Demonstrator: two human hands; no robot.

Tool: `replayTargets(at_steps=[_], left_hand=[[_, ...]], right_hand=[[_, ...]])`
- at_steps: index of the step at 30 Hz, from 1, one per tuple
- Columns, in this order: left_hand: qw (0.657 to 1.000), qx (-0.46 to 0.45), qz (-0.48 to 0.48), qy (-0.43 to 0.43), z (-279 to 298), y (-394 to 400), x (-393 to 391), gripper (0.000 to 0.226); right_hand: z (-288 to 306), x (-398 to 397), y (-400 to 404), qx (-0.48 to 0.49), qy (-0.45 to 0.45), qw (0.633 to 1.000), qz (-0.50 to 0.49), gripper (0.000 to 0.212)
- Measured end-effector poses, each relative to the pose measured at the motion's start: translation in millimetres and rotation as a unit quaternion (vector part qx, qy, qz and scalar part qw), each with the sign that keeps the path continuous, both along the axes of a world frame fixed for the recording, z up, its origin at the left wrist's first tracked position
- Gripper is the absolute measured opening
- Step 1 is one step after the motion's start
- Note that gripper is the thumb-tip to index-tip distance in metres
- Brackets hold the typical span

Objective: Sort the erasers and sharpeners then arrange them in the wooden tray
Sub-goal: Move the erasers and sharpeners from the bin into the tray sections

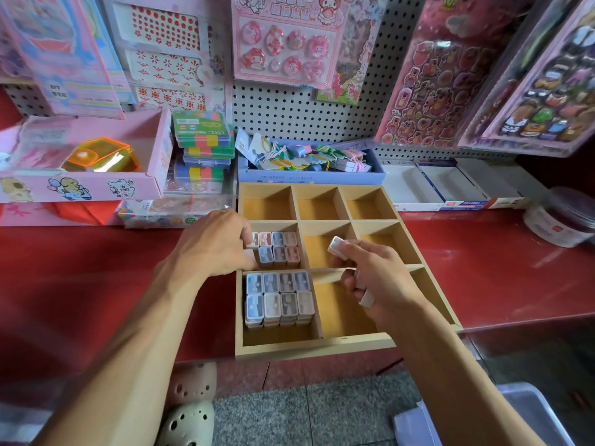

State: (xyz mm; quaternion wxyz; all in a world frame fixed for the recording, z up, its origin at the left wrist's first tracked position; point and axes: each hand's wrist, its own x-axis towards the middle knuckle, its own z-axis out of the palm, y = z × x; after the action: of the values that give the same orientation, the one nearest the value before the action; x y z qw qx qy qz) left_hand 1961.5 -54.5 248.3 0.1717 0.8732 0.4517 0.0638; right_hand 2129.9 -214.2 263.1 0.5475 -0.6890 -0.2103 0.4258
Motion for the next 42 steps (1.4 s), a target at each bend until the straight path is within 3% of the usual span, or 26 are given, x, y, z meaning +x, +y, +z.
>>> replayTargets(at_steps=[9,15,27,35,42], left_hand=[[1.0,0.003,-0.03,0.006,-5.1,0.5,5.5,0.026],[0.994,-0.015,-0.039,-0.102,4.5,0.2,6.6,0.028],[0.996,0.033,-0.079,0.025,-7.5,2.5,7.5,0.037],[0.998,-0.007,-0.054,-0.007,-5.5,1.6,5.7,0.047],[0.999,0.01,-0.049,-0.004,-5.2,-1.3,8.9,0.036]], right_hand=[[-4.1,1.6,-2.2,0.001,0.011,1.0,0.002,0.02],[-7.9,3.5,-5.0,0.009,0.014,1.0,-0.001,0.019],[-10.3,11.5,-10.9,0.024,0.031,0.999,-0.013,0.017],[-14.7,12.1,-10.9,0.005,0.031,0.999,-0.014,0.02],[-13.6,7.9,-8.2,0.003,0.015,1.0,-0.012,0.019]])
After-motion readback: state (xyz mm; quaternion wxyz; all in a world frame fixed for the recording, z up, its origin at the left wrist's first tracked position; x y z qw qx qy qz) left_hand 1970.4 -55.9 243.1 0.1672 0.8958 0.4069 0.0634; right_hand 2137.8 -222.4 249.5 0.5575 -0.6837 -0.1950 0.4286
